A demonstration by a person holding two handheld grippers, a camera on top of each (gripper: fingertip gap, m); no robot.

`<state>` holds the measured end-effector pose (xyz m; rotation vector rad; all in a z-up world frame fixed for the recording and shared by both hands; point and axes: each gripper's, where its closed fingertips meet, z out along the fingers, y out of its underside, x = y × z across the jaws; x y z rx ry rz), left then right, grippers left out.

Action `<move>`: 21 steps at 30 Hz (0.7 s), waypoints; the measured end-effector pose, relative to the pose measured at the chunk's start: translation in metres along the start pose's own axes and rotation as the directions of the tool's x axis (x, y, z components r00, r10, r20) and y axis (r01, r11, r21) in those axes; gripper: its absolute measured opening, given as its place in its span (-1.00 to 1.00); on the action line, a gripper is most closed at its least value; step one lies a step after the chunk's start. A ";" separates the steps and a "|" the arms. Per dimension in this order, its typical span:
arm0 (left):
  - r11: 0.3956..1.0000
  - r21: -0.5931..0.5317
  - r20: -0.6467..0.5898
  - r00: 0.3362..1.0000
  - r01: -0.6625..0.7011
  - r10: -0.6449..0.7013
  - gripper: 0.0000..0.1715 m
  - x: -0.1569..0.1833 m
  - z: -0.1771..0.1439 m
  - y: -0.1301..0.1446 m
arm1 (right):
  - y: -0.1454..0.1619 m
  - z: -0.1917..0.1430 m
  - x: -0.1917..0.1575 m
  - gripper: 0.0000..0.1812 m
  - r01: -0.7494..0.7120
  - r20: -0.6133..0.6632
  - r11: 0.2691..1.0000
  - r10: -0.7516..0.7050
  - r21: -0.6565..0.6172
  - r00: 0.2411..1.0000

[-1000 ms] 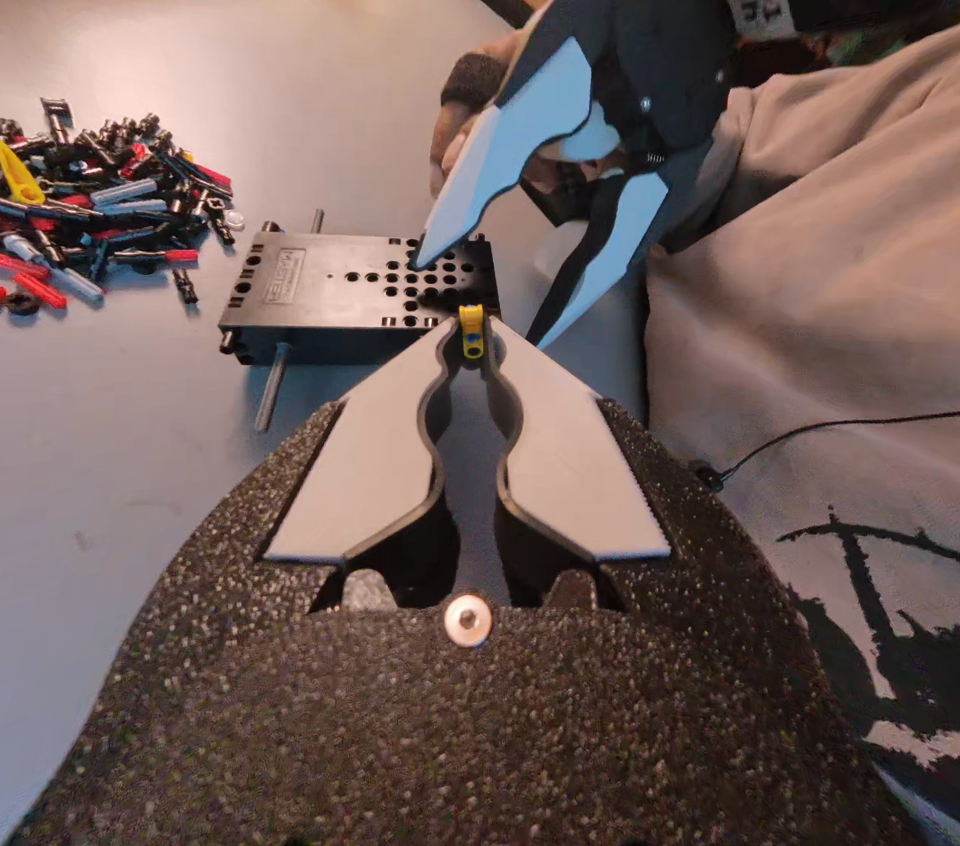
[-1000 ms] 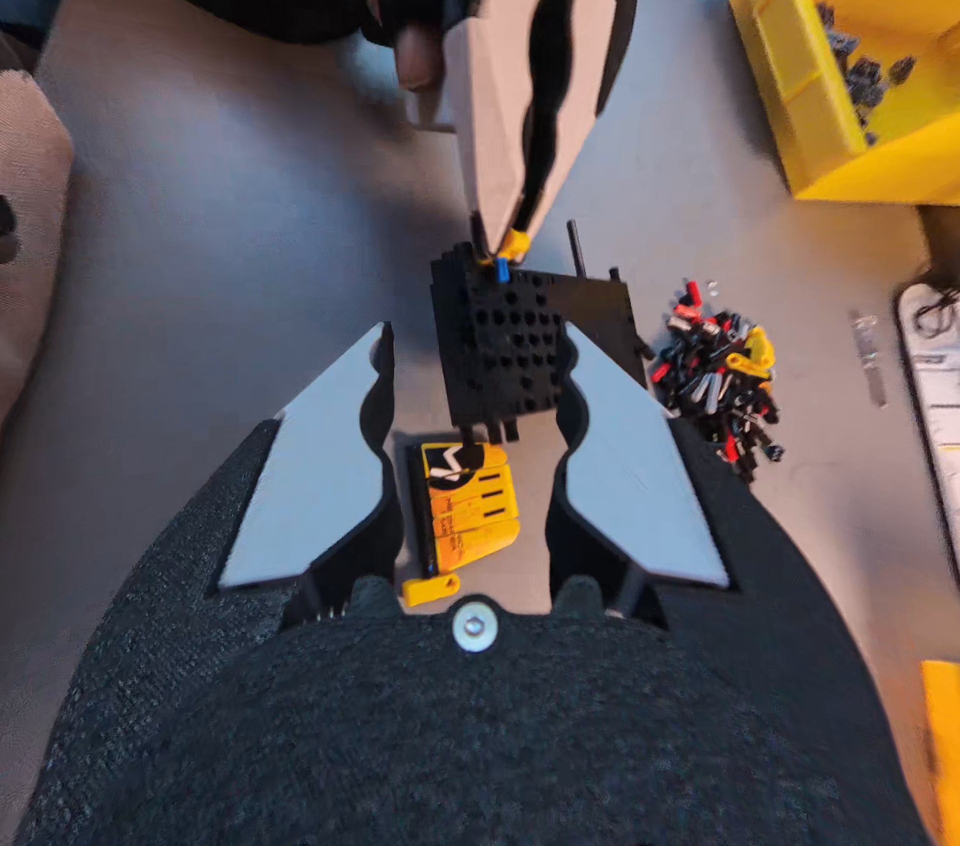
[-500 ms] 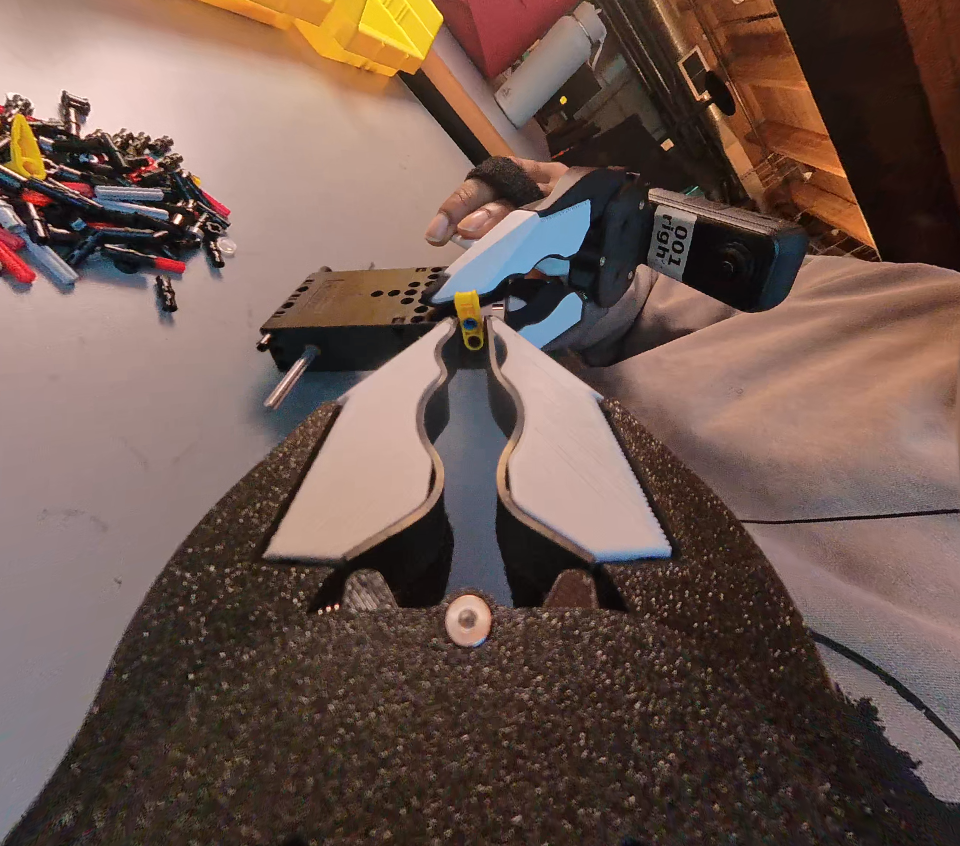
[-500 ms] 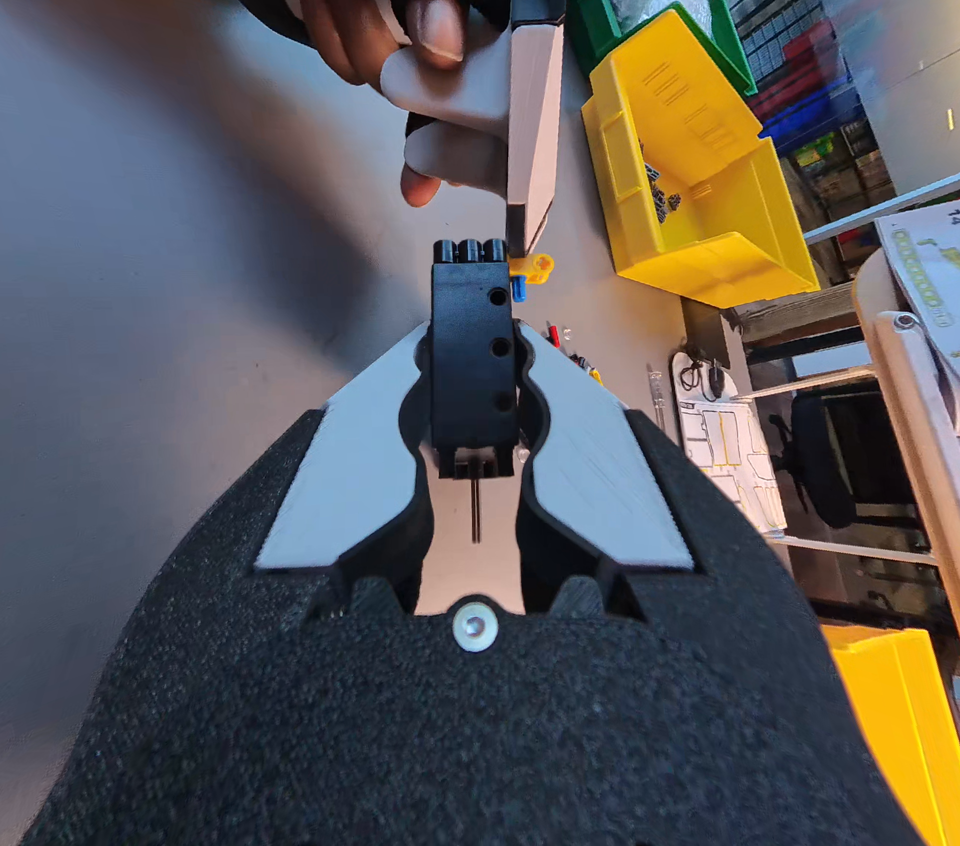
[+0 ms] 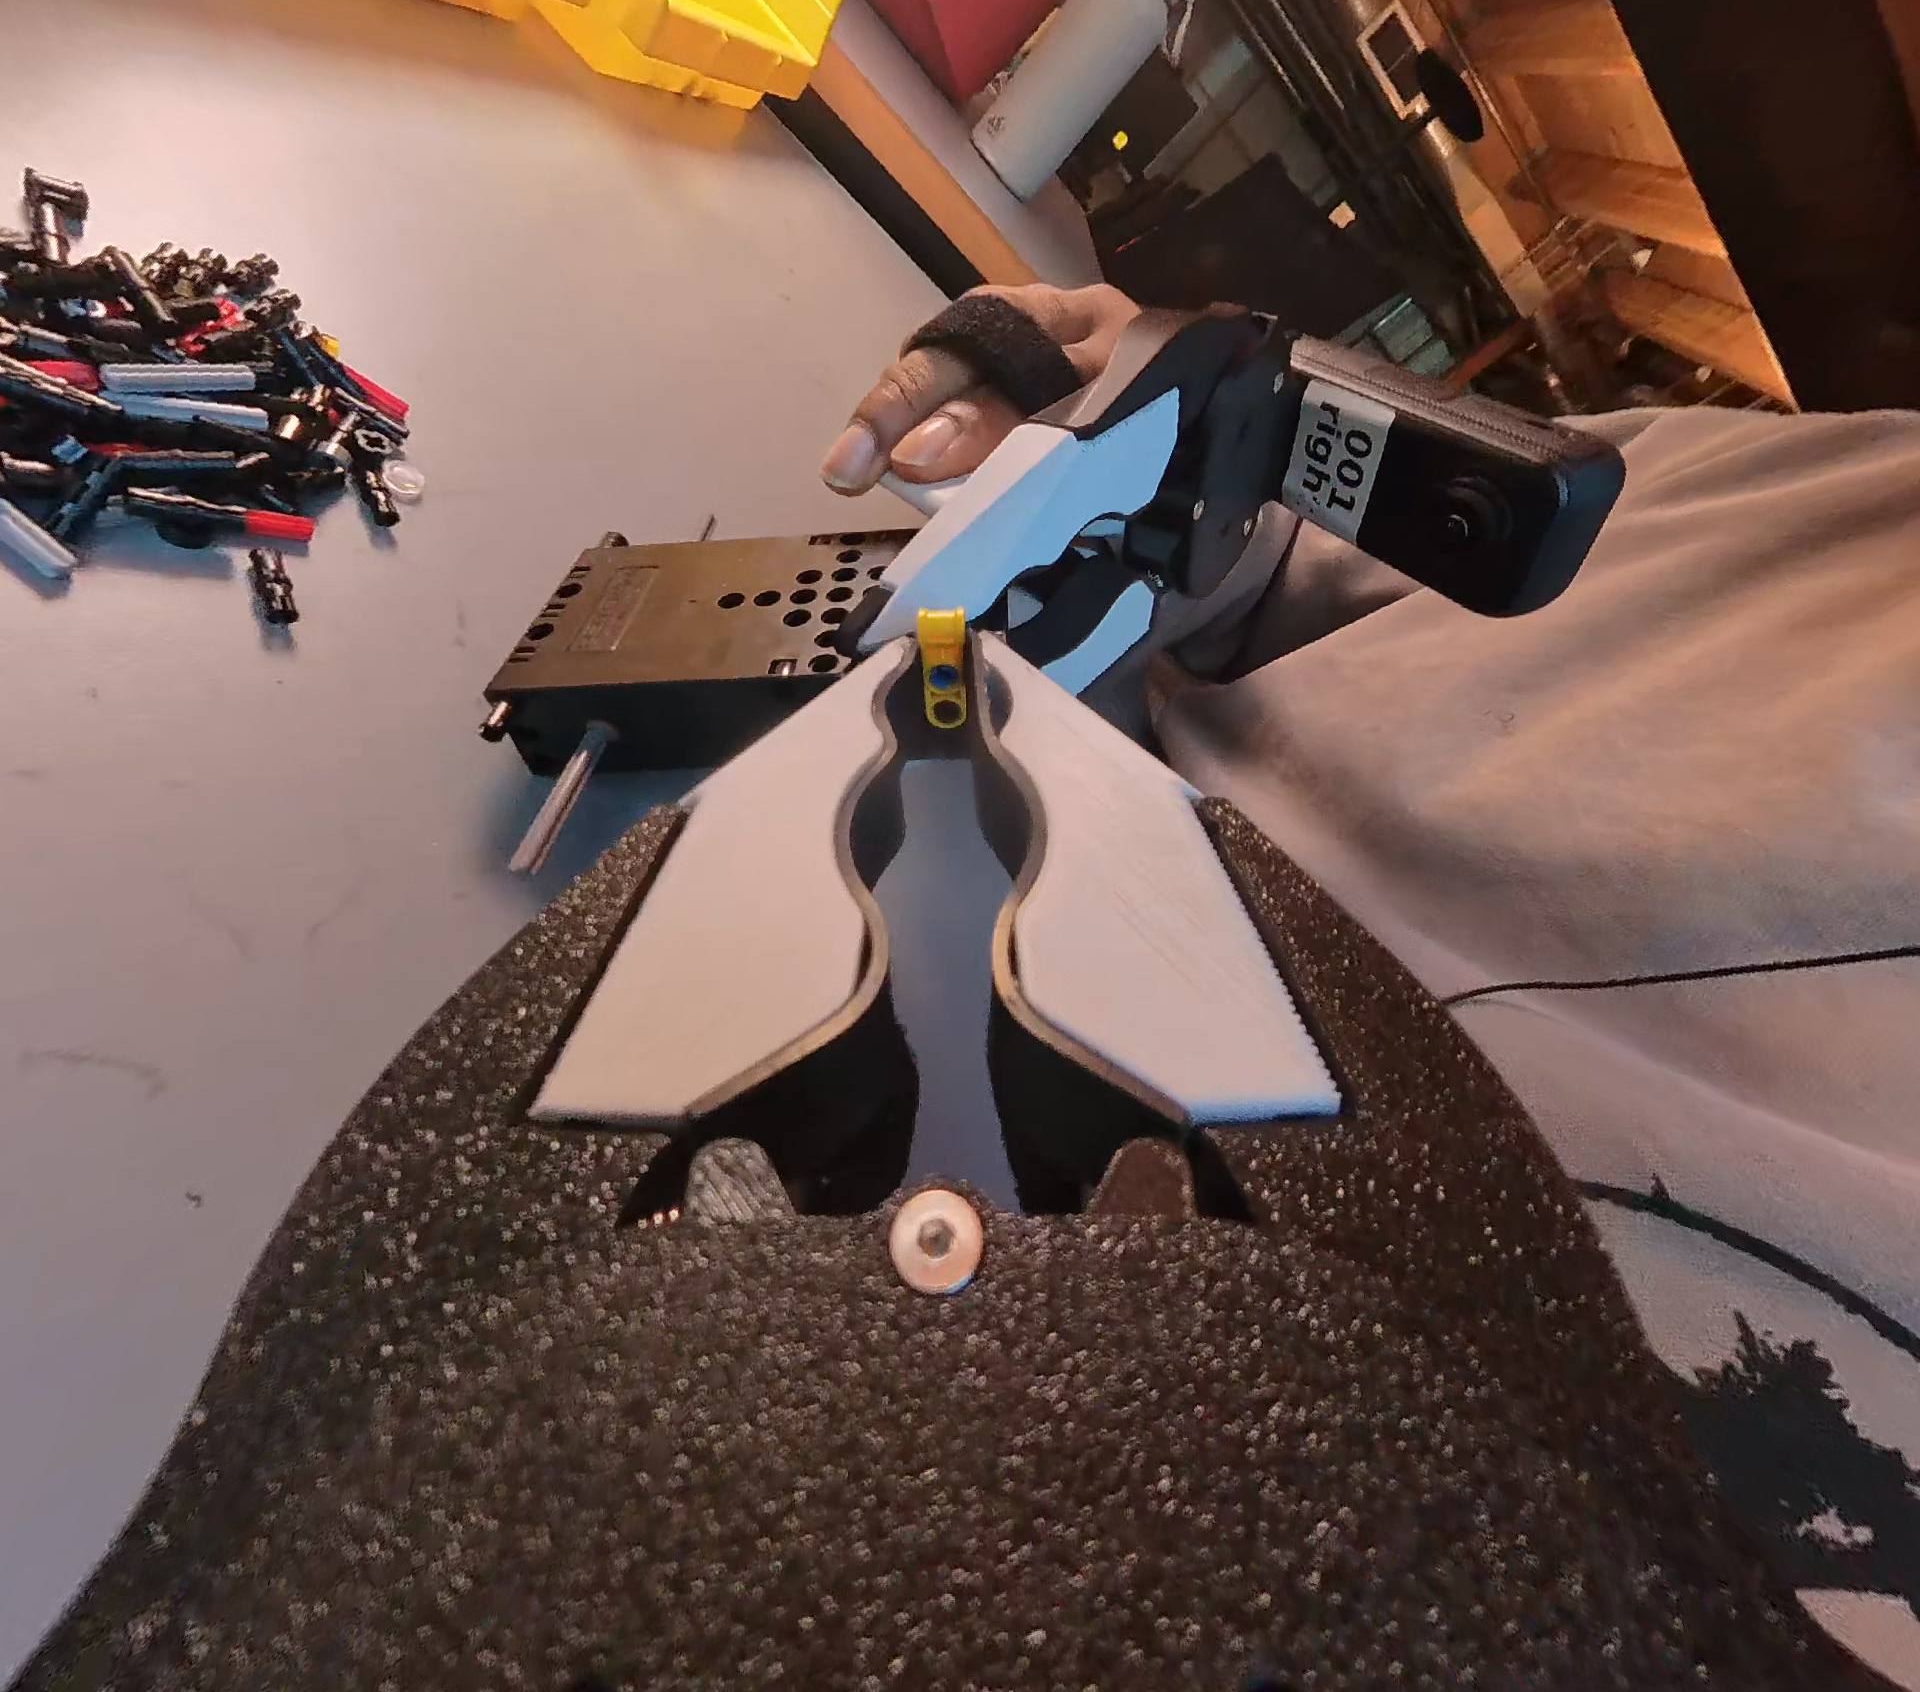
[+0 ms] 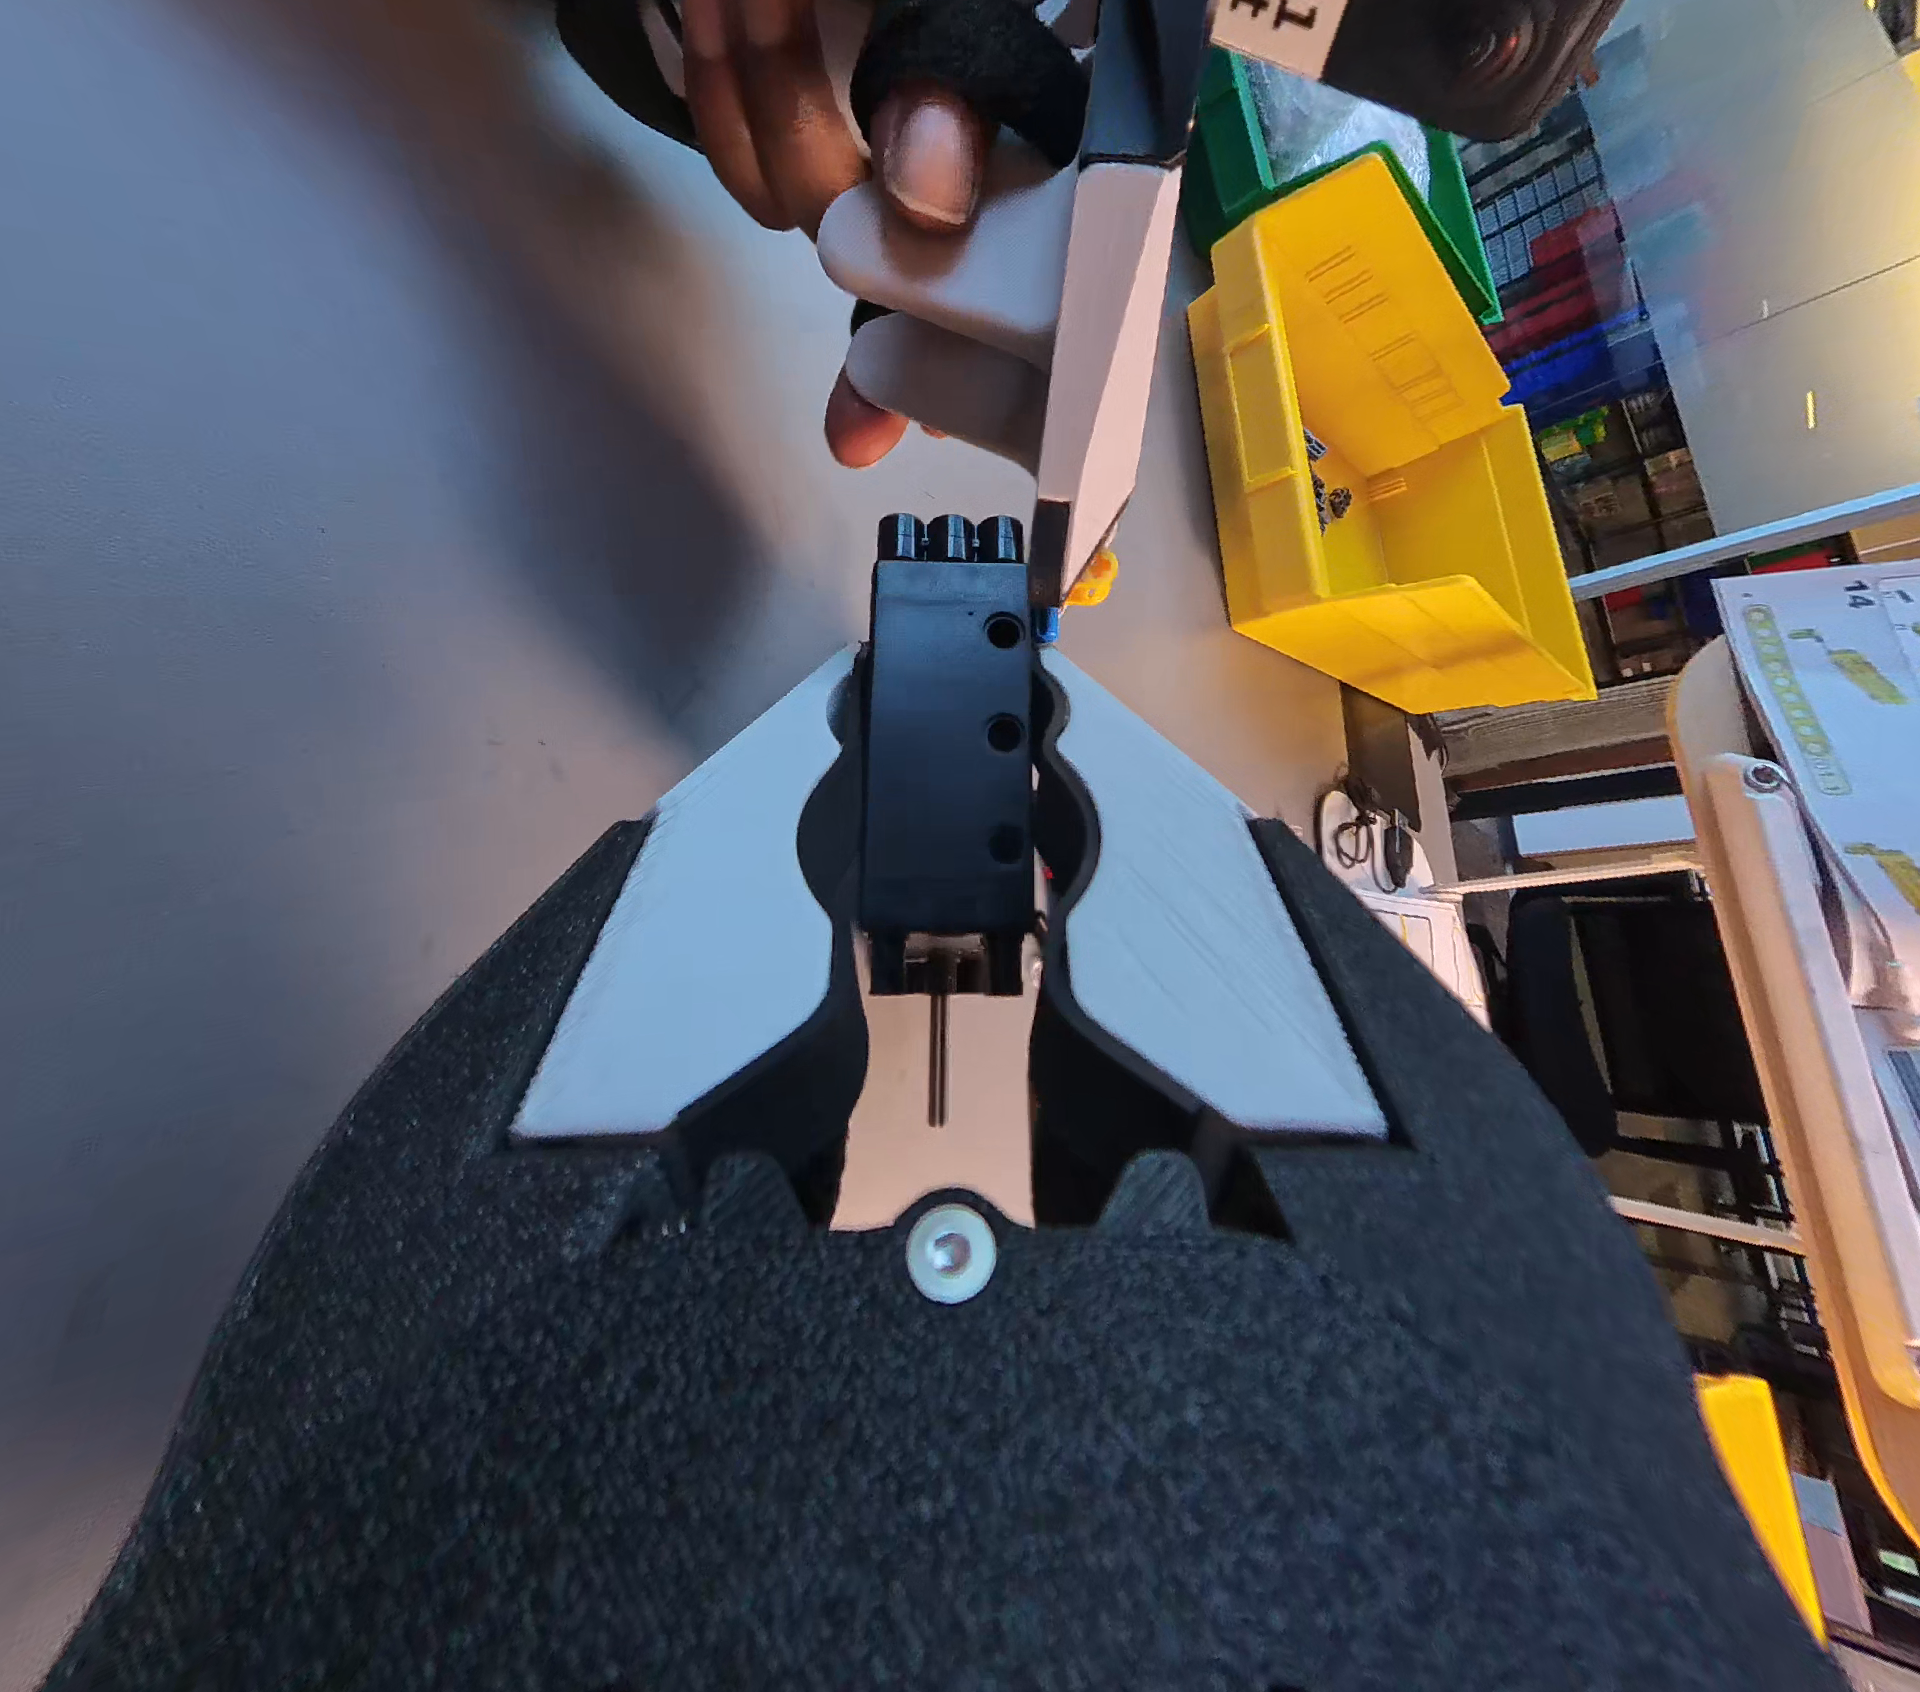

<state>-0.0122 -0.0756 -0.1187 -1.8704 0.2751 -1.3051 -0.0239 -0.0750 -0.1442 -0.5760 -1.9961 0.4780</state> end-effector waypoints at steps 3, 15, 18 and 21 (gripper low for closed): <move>0.998 -0.038 -0.023 0.999 -0.048 0.047 -0.93 0.004 -0.001 0.003 | -0.002 -0.002 -0.003 -0.72 0.000 0.027 1.000 0.000 0.009 1.000; 0.982 -0.079 0.150 0.971 -0.174 0.184 -0.92 -0.022 -0.048 -0.001 | 0.040 -0.038 0.007 -0.72 0.013 -0.059 0.999 -0.016 -0.045 0.998; 0.950 -0.162 0.195 0.935 -0.268 0.297 -0.92 -0.023 -0.040 0.007 | 0.045 -0.032 0.010 -0.72 0.038 -0.092 0.997 -0.044 -0.065 0.995; 0.961 -0.100 0.150 0.951 -0.258 0.271 -0.92 -0.017 -0.036 0.003 | 0.035 -0.021 0.008 -0.71 0.095 -0.092 0.994 -0.100 -0.059 0.991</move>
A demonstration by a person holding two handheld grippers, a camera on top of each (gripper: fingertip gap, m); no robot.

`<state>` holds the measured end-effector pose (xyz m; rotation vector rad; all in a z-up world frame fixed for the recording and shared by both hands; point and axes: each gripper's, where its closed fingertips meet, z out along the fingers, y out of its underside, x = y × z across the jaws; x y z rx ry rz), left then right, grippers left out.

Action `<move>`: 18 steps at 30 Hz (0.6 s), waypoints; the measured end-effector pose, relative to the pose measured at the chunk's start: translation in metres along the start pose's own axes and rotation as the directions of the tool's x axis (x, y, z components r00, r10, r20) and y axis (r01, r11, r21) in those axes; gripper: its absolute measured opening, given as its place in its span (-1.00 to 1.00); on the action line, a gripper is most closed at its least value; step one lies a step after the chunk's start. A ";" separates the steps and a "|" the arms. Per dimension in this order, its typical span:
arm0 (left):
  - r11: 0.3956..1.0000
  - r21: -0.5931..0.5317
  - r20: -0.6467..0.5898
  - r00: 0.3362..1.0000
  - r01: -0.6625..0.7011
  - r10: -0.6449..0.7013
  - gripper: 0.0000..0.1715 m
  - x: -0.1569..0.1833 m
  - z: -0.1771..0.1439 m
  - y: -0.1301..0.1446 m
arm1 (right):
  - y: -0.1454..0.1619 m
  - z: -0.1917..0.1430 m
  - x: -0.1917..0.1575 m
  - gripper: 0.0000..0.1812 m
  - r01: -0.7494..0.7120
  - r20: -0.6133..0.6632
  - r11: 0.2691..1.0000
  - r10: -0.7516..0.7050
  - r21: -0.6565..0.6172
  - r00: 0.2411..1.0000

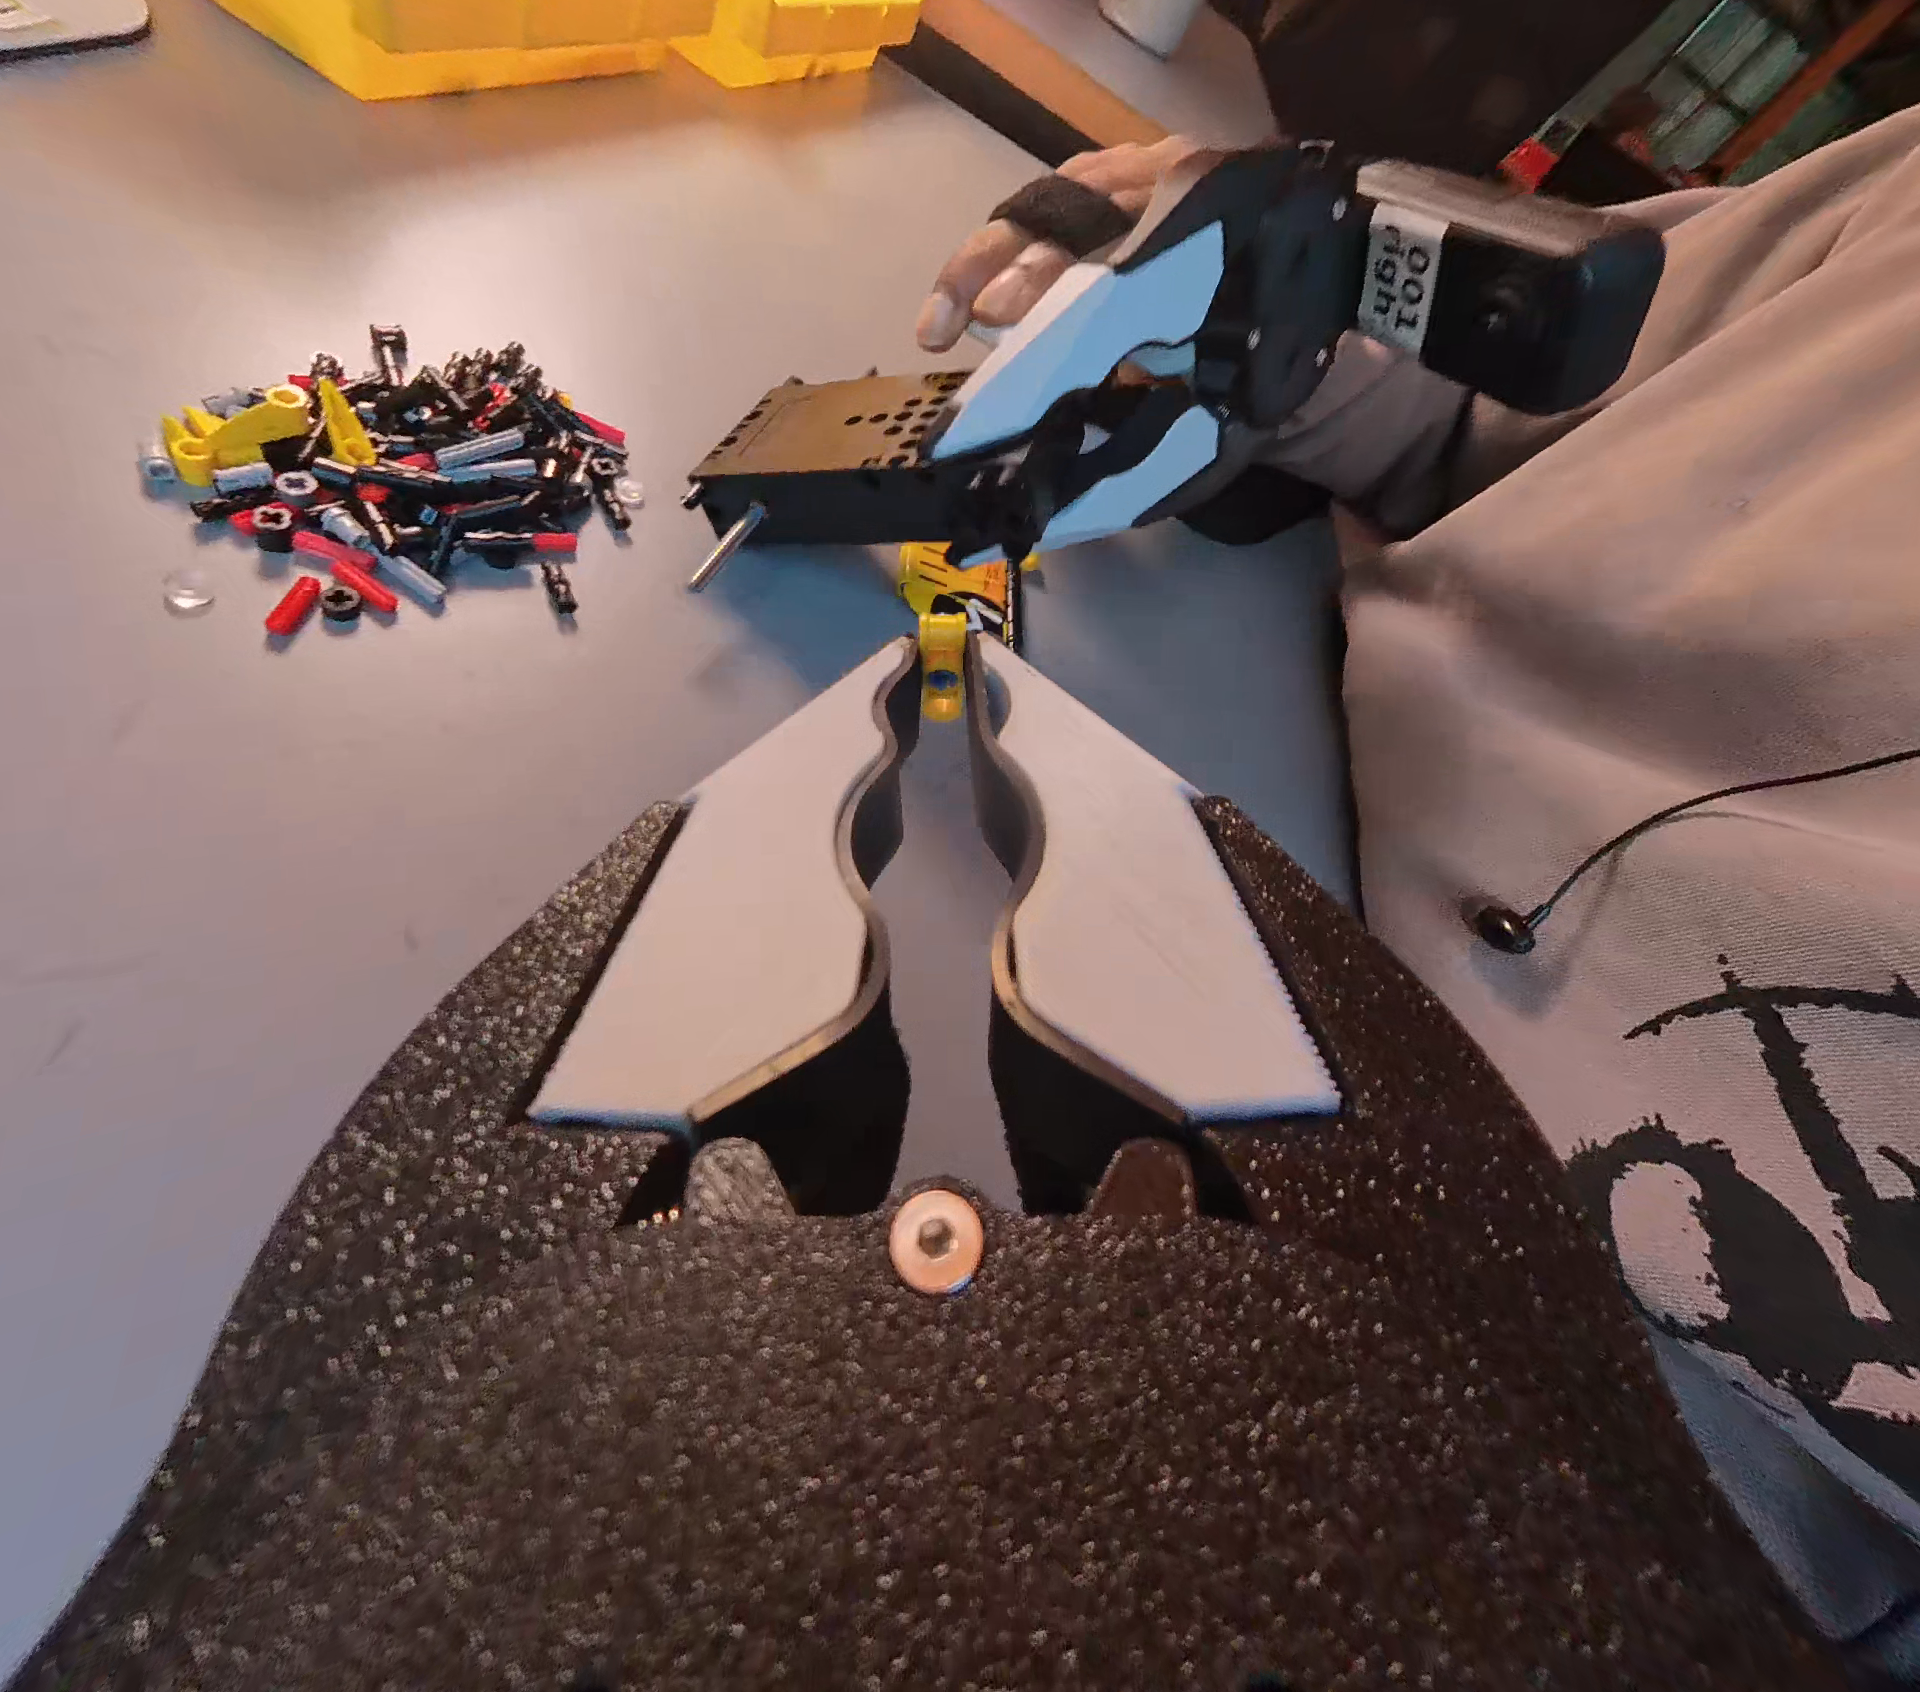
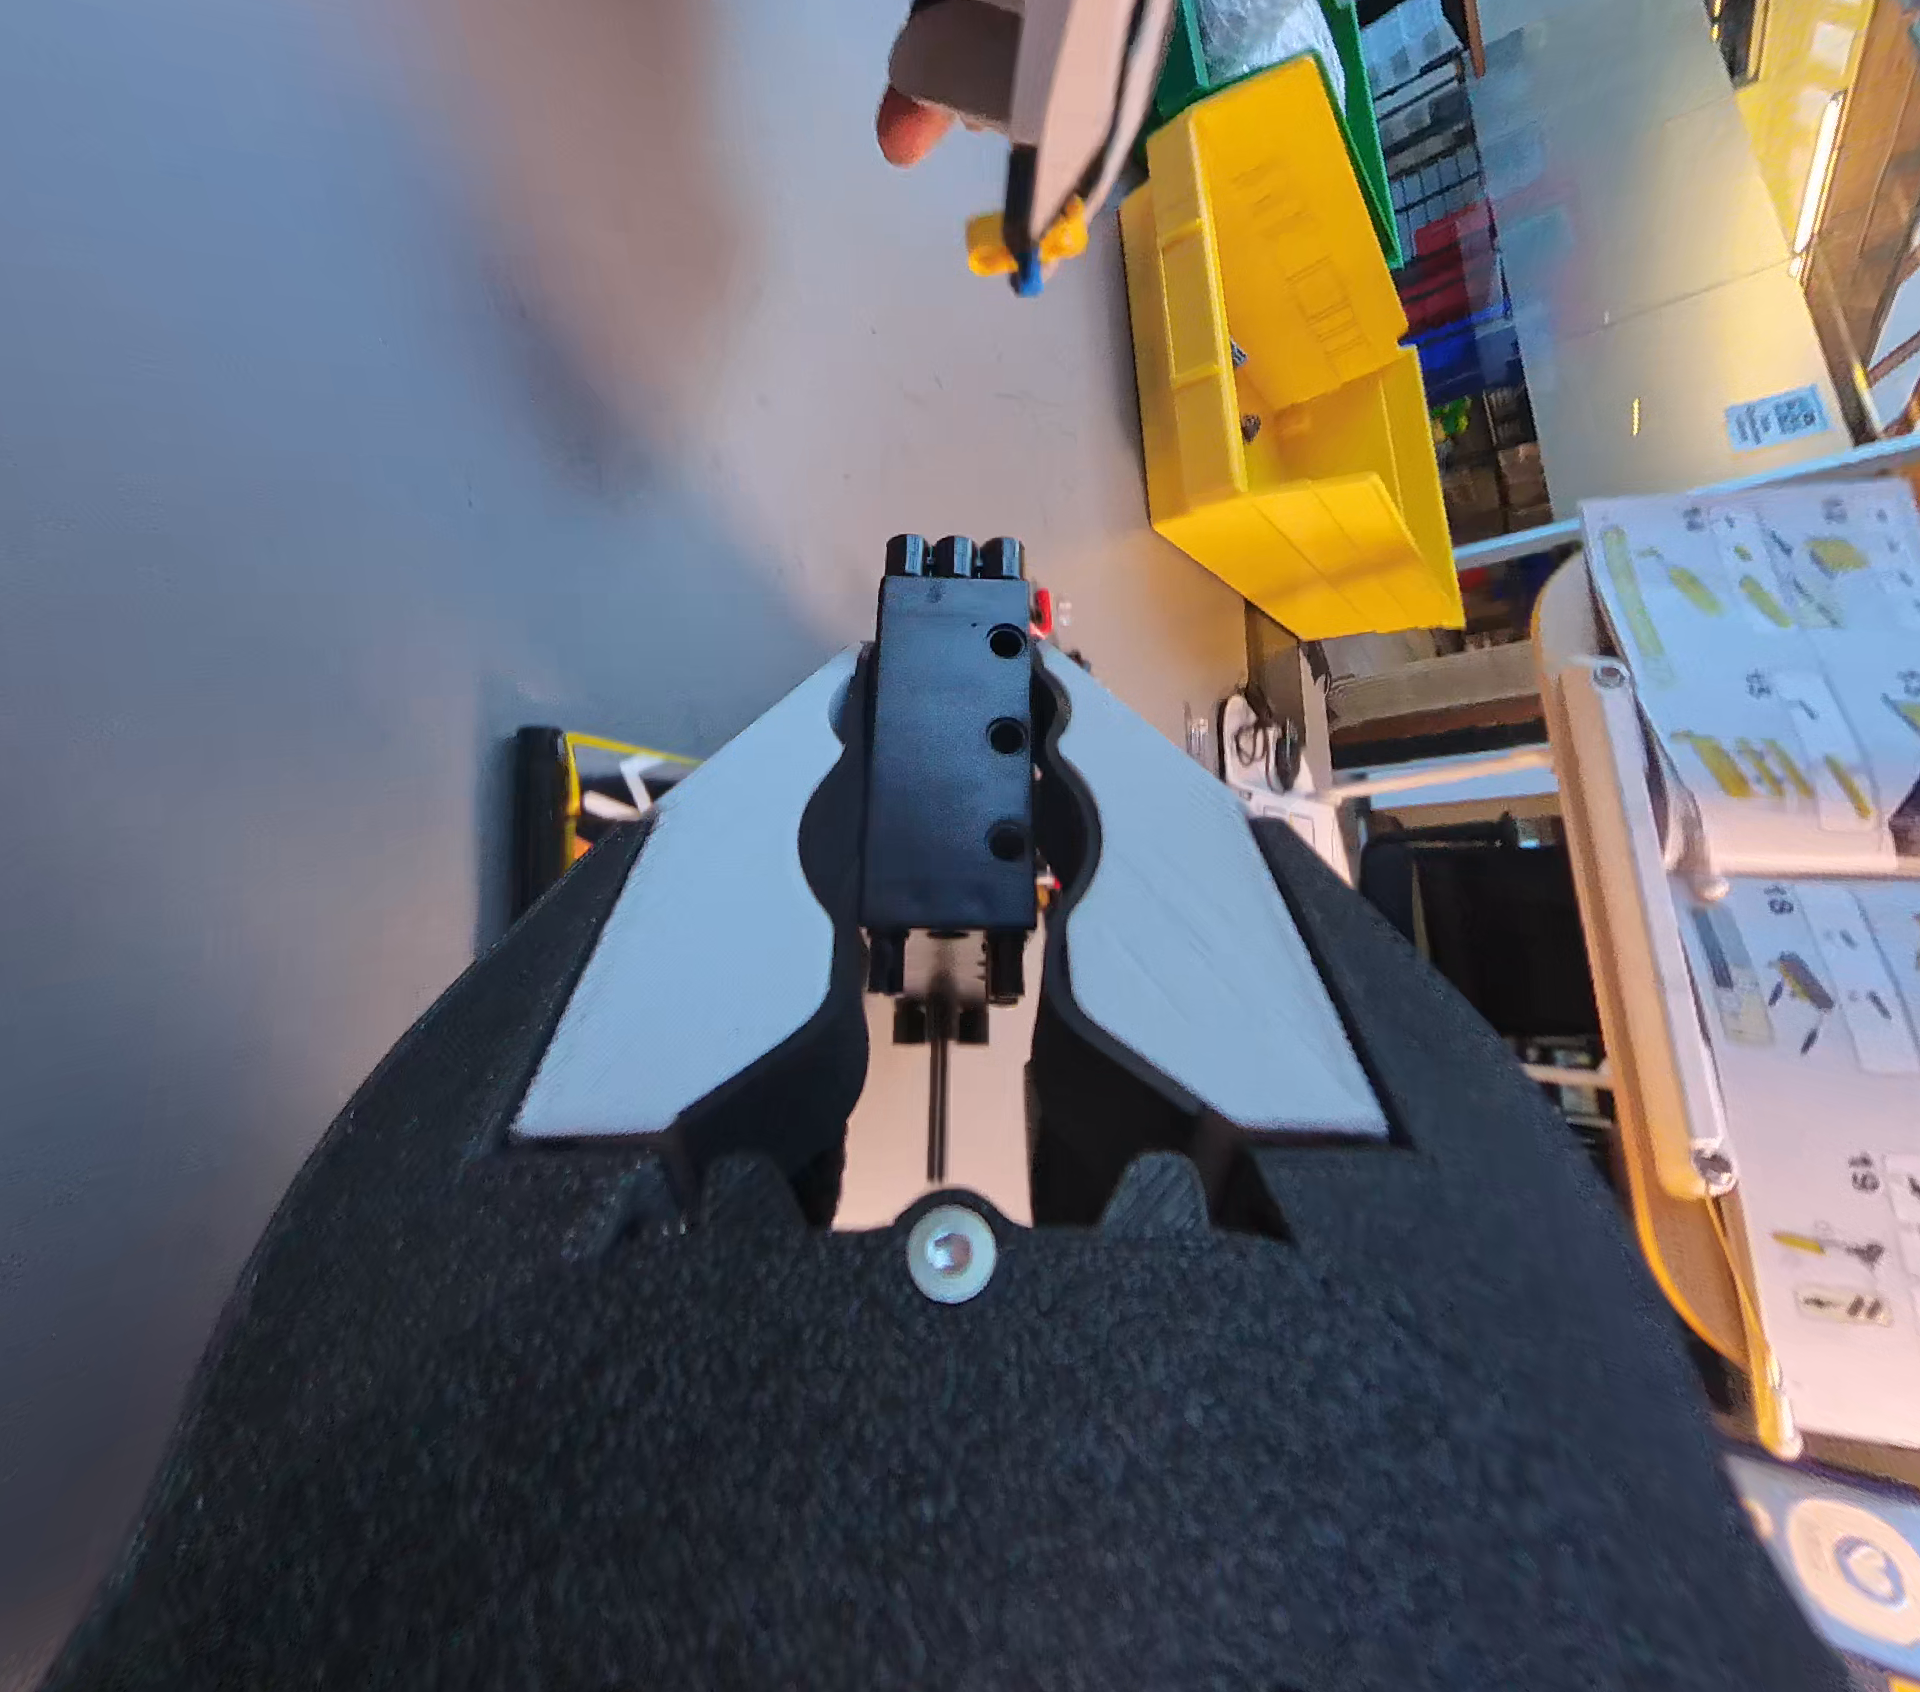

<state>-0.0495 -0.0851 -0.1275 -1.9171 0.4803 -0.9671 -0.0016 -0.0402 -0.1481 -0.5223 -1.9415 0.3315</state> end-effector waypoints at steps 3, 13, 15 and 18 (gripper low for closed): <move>0.997 0.073 -0.080 0.997 -0.003 0.008 -0.92 0.013 0.001 -0.012 | -0.009 0.014 -0.013 -0.68 0.029 0.043 1.000 -0.029 -0.004 0.999; 0.959 0.251 -0.239 0.952 -0.128 0.189 -0.92 0.054 0.000 -0.043 | -0.069 -0.008 -0.006 -0.22 -0.621 0.449 0.758 0.492 0.200 0.746; 0.940 0.263 -0.196 0.942 -0.217 0.273 -0.92 0.058 0.004 -0.045 | -0.079 -0.024 0.023 -0.50 -0.719 0.484 0.633 0.551 0.289 0.680; 0.922 0.222 -0.160 0.920 -0.318 0.356 -0.92 0.063 0.015 -0.043 | -0.081 -0.034 0.045 -0.82 -0.724 0.462 0.589 0.561 0.360 0.687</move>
